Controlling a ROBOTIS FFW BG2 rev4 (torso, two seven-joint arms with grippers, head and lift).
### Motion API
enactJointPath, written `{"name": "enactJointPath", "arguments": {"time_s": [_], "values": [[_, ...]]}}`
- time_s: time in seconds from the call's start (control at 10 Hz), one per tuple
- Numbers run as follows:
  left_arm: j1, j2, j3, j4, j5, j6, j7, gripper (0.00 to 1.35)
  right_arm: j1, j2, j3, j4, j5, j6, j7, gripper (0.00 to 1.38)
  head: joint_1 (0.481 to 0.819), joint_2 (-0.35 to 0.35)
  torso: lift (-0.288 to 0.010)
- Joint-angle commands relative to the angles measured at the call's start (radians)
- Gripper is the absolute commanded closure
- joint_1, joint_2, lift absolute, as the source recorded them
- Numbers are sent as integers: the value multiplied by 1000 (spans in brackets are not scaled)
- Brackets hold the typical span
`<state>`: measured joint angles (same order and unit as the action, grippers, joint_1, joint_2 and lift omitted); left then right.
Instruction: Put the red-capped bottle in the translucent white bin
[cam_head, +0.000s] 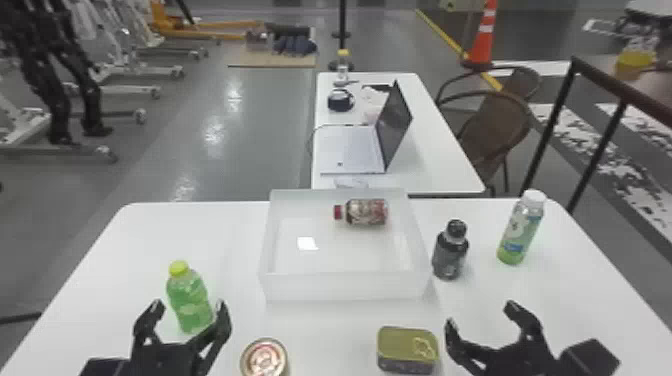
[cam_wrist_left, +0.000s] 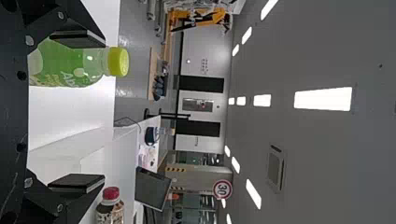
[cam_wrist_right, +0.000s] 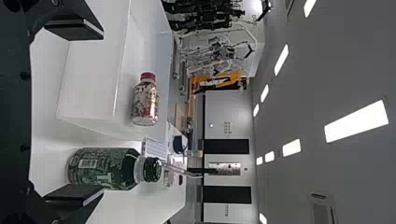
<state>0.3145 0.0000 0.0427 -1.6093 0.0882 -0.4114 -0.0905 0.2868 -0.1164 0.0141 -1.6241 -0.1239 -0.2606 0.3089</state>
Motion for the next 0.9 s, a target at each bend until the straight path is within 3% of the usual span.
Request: {"name": "enactJointPath", "arguments": {"time_s": [0.0, 0.4, 0.8], "values": [[8, -3, 3, 0, 8, -7, 0, 263, 18, 6, 0, 12, -10, -35, -14, 134, 549, 0, -100], [8, -3, 5, -3, -2, 11, 3, 268, 49, 18, -14, -91, -25, 81, -102, 136, 549, 0, -100], [5, -3, 3, -3, -2, 13, 3, 268, 54, 32, -14, -91, -28, 98, -117, 137, 549, 0, -100]]}}
